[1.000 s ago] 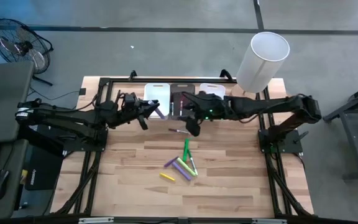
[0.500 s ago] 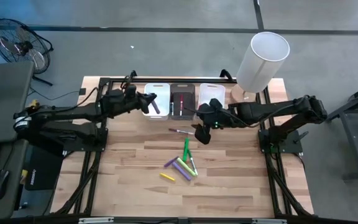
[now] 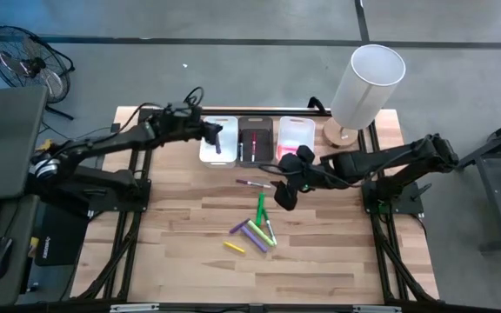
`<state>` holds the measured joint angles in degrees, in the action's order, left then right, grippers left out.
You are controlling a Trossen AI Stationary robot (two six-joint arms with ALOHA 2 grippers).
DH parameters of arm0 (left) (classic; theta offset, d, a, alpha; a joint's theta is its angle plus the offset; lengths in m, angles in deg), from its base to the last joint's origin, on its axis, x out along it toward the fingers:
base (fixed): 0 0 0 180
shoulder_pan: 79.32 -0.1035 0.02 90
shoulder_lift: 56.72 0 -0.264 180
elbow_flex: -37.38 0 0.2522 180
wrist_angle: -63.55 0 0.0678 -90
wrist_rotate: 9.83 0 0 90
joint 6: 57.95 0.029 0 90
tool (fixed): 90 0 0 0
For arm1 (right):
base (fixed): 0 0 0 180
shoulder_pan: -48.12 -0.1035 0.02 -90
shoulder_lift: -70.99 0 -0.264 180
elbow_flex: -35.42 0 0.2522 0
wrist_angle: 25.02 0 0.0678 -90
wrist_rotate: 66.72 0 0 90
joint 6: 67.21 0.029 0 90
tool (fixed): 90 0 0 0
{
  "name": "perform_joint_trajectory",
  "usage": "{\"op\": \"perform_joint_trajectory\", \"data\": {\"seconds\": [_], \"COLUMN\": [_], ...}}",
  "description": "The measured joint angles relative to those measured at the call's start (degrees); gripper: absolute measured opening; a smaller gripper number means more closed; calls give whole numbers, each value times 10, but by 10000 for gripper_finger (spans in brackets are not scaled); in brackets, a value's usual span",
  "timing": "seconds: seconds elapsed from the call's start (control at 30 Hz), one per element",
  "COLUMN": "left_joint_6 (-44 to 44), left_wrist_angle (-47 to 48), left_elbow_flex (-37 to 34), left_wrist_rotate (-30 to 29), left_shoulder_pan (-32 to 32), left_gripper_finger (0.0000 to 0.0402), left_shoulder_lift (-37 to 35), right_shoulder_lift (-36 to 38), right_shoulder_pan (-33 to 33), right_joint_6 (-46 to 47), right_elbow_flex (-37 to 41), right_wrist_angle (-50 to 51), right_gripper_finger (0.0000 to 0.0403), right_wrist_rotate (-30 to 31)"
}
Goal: Pick & Place Markers
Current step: Put the right purple highlighter pen into the left white bin, then put the green marker pen into the black bin
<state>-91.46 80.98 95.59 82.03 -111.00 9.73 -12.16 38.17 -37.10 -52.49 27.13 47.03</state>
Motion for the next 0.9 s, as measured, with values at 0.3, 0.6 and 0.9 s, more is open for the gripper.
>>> {"op": "perform_joint_trajectory", "data": {"seconds": [0.3, 0.6, 0.9], "left_joint_6": [29, 33, 63], "left_wrist_angle": [126, 134, 194], "left_elbow_flex": [104, 111, 111], "left_wrist_rotate": [-7, -12, 47], "left_shoulder_pan": [-9, -9, -7], "left_gripper_finger": [108, 109, 110], "left_shoulder_lift": [86, 103, 32], "right_shoulder_lift": [0, 0, 0], "right_shoulder_pan": [-4, -4, -4], "right_joint_6": [21, 21, 27], "right_elbow_flex": [0, 0, 0], "right_wrist_angle": [0, 1, 24], "right_gripper_finger": [249, 249, 249], "right_wrist_rotate": [1, -1, -12]}}
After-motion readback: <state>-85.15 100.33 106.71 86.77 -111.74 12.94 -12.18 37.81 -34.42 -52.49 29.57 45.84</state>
